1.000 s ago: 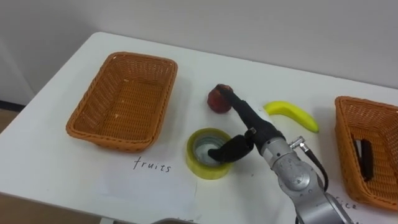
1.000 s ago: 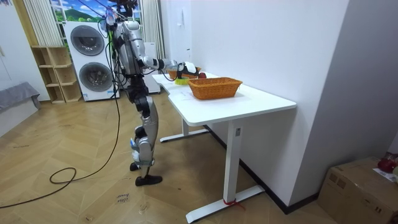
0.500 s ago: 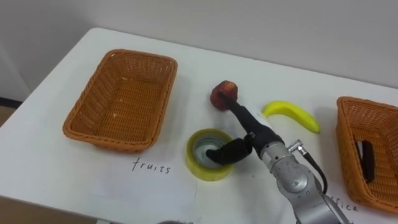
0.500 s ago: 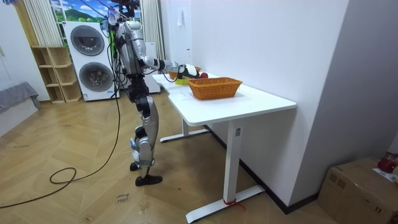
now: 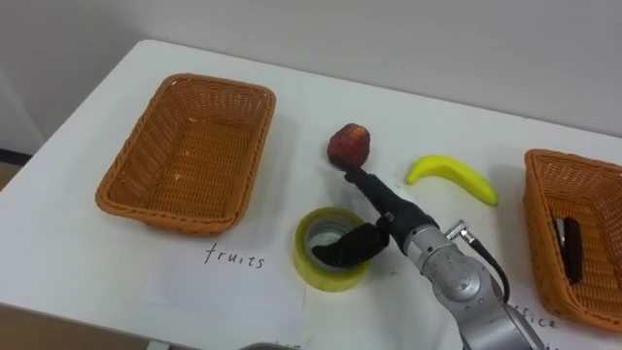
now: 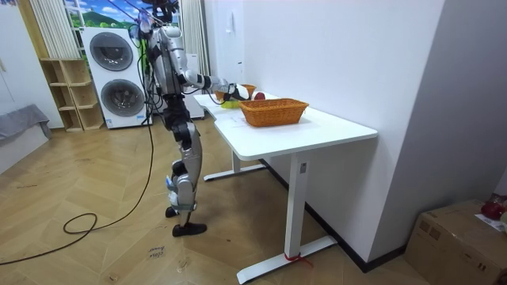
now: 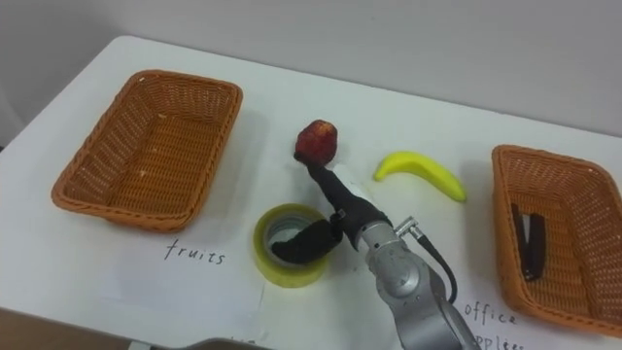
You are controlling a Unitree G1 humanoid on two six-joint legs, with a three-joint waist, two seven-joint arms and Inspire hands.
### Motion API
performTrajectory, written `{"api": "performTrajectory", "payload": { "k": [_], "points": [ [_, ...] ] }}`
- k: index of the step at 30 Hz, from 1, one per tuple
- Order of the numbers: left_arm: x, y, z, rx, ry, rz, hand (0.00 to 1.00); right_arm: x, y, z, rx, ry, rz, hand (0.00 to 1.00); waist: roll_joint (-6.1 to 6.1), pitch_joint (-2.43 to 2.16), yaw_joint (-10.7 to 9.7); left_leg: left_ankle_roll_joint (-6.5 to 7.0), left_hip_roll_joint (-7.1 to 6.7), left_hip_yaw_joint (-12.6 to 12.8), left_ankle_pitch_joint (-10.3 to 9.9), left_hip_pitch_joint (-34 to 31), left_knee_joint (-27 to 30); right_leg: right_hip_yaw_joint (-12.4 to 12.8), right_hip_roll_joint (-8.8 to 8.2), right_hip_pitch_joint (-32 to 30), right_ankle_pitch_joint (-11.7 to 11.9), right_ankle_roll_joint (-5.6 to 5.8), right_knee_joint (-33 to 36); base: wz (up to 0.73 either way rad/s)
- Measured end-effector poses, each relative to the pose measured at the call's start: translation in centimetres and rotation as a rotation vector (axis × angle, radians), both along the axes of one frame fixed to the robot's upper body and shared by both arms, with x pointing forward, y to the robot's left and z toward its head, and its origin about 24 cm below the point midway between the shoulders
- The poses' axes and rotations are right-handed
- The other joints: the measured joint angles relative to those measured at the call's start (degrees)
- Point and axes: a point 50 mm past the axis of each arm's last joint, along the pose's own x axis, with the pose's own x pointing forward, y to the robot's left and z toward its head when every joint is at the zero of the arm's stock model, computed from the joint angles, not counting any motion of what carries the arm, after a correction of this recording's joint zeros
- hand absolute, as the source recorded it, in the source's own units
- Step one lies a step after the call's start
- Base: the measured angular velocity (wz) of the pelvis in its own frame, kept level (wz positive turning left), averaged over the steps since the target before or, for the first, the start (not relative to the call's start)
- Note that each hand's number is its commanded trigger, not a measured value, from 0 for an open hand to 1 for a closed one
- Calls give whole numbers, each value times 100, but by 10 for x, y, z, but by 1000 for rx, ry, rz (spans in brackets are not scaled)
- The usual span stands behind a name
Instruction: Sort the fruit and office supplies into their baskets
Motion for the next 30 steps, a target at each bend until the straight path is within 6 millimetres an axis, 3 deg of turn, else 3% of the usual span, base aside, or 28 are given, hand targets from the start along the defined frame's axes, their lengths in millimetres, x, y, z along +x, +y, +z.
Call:
{"api": "performTrajectory", "payload": {
  "k": [6, 28, 29, 30],
  "points": [
    [-1, 1, 0, 4, 1, -1, 0, -2, 3, -1, -68, 9, 58, 0, -60, -5, 26, 2, 0, -7, 1, 10, 0, -7, -7, 26, 0, 0, -14, 1],
    [-1, 2, 0, 7, 0, -1, 0, 1, 4, 2, -166, 26, 140, 0, -52, 0, 98, 0, -2, -24, 0, 6, -29, -35, 11, 37, 0, 0, -8, 0],
    [-1, 2, 0, 7, 0, -1, 0, 1, 4, 2, -167, 26, 140, 11, -51, 0, 98, 0, -2, -24, 0, 6, -29, -35, 11, 37, 0, 0, -8, 0],
    [-1, 2, 0, 7, 0, -1, 0, 1, 4, 2, -168, 26, 140, 41, -51, 0, 100, 0, -3, -25, 0, 6, -29, -37, 11, 38, 0, 0, -9, 0]
  ]
}}
